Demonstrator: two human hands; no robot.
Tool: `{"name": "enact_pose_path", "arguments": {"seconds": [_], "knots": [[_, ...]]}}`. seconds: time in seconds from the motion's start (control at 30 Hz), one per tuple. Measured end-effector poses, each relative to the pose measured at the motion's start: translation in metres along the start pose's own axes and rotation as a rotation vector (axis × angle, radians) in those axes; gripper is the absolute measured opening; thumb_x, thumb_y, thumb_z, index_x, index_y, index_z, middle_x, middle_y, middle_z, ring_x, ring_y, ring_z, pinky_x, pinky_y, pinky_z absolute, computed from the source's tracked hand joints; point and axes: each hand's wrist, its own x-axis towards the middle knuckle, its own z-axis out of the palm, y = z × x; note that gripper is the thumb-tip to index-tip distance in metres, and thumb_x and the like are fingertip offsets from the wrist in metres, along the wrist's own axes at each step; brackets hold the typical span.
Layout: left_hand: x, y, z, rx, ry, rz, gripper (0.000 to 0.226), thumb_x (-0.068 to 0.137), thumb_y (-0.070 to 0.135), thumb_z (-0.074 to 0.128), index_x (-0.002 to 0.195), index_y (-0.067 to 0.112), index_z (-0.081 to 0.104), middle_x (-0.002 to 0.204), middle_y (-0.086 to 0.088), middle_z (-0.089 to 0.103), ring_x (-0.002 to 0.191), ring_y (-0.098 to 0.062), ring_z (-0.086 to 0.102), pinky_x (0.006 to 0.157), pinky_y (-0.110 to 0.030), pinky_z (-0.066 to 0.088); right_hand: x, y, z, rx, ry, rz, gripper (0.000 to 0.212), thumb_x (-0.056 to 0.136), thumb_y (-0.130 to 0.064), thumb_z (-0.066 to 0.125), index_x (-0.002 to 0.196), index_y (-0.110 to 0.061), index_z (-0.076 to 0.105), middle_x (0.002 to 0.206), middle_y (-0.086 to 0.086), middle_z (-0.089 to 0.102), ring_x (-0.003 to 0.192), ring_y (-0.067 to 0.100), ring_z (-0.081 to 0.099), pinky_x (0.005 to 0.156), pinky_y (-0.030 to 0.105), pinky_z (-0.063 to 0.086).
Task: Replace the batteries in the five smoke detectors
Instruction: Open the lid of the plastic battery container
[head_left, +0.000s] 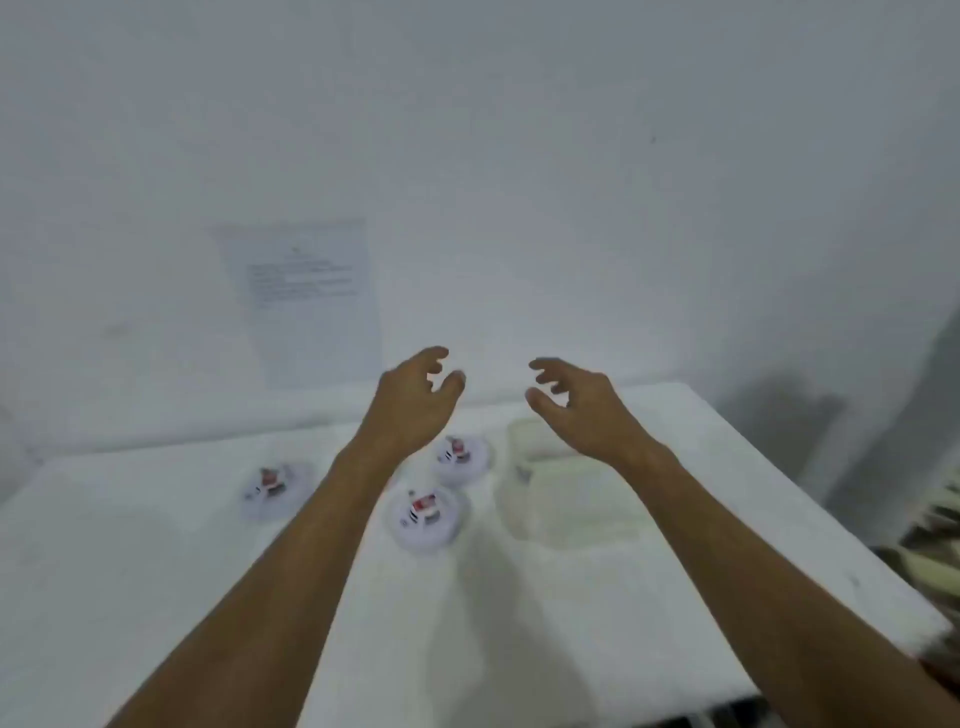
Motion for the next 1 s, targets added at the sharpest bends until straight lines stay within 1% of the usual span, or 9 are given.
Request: {"name": "enact_pose_path", "arguments": {"seconds": [0.1, 0.23, 0.3, 0.37, 0.53, 0.6, 0.73, 0.83, 1.0], "knots": [[-0.024, -0.02, 0.06, -0.013, -0.116, -0.077, 0.045, 0.092, 0.035, 0.059, 0.134, 0.02, 0.053, 0.125, -0.004, 0.062, 0.107, -0.019, 0.061, 0.094, -0.027, 0.045, -0.033, 0.057, -0.003, -0.076, 0.022, 0.1, 0.038, 0.094, -0.023, 0.065, 0.132, -0.017, 0.059, 0.122, 0.007, 0.065, 0.111, 0.02, 0.061, 0.087, 0.019, 0.038], [-0.05, -0.032, 0.133, -0.002, -0.221, -0.161, 0.052, 0.094, 0.034, 0.057, 0.141, 0.018, 0.044, 0.141, -0.006, 0.05, 0.126, -0.023, 0.05, 0.107, -0.037, 0.038, -0.061, 0.134, -0.013, -0.145, 0.02, 0.209, 0.044, 0.094, -0.024, 0.064, 0.137, -0.015, 0.055, 0.134, 0.01, 0.058, 0.129, 0.026, 0.05, 0.104, 0.027, 0.035], [-0.055, -0.032, 0.16, -0.01, -0.232, -0.193, 0.054, 0.095, 0.038, 0.055, 0.144, 0.022, 0.039, 0.144, -0.003, 0.045, 0.127, -0.021, 0.048, 0.107, -0.038, 0.037, -0.063, 0.161, -0.017, -0.187, -0.006, 0.241, 0.048, 0.095, -0.03, 0.063, 0.14, -0.019, 0.052, 0.141, 0.008, 0.05, 0.136, 0.029, 0.039, 0.111, 0.04, 0.032], [-0.06, -0.032, 0.184, 0.002, -0.223, -0.235, 0.055, 0.094, 0.044, 0.053, 0.144, 0.027, 0.038, 0.138, -0.004, 0.047, 0.117, -0.019, 0.051, 0.101, -0.032, 0.039, -0.063, 0.183, -0.02, -0.175, -0.037, 0.254, 0.049, 0.095, -0.035, 0.062, 0.142, -0.024, 0.05, 0.146, 0.006, 0.042, 0.138, 0.028, 0.032, 0.111, 0.043, 0.031], [-0.069, -0.031, 0.219, 0.021, -0.115, -0.335, 0.053, 0.094, 0.05, 0.048, 0.142, 0.03, 0.041, 0.126, -0.006, 0.055, 0.115, -0.015, 0.046, 0.091, -0.025, 0.032, -0.053, 0.205, -0.023, 0.062, -0.133, 0.247, 0.049, 0.097, -0.036, 0.059, 0.143, -0.026, 0.047, 0.142, 0.003, 0.044, 0.124, 0.01, 0.041, 0.098, 0.022, 0.032], [-0.072, -0.028, 0.223, 0.012, -0.072, -0.367, 0.051, 0.094, 0.049, 0.05, 0.141, 0.032, 0.043, 0.121, -0.006, 0.055, 0.104, -0.012, 0.045, 0.087, -0.024, 0.032, -0.05, 0.208, -0.021, 0.101, -0.149, 0.26, 0.048, 0.097, -0.035, 0.06, 0.142, -0.027, 0.048, 0.136, 0.002, 0.046, 0.116, 0.007, 0.042, 0.093, 0.018, 0.032], [-0.073, -0.021, 0.223, -0.073, -0.007, -0.437, 0.044, 0.088, 0.042, 0.061, 0.13, 0.037, 0.05, 0.118, 0.001, 0.051, 0.101, -0.009, 0.047, 0.085, -0.02, 0.032, -0.045, 0.209, -0.021, 0.157, -0.182, 0.302, 0.046, 0.093, -0.03, 0.066, 0.136, -0.031, 0.05, 0.123, 0.005, 0.043, 0.097, 0.006, 0.05, 0.068, -0.001, 0.04], [-0.08, -0.019, 0.225, -0.122, -0.001, -0.455, 0.044, 0.084, 0.049, 0.065, 0.125, 0.044, 0.05, 0.116, 0.004, 0.047, 0.105, -0.008, 0.048, 0.087, -0.022, 0.034, -0.05, 0.209, -0.018, 0.197, -0.2, 0.307, 0.045, 0.09, -0.035, 0.068, 0.13, -0.036, 0.048, 0.12, 0.004, 0.04, 0.096, 0.001, 0.049, 0.063, 0.002, 0.042], [-0.086, -0.021, 0.224, -0.205, -0.064, -0.472, 0.044, 0.083, 0.055, 0.064, 0.124, 0.051, 0.048, 0.117, 0.005, 0.046, 0.094, 0.012, 0.044, 0.078, -0.014, 0.035, -0.054, 0.211, -0.015, 0.231, -0.214, 0.294, 0.048, 0.086, -0.045, 0.071, 0.128, -0.041, 0.047, 0.119, 0.001, 0.041, 0.108, 0.011, 0.051, 0.074, 0.008, 0.04]]}}
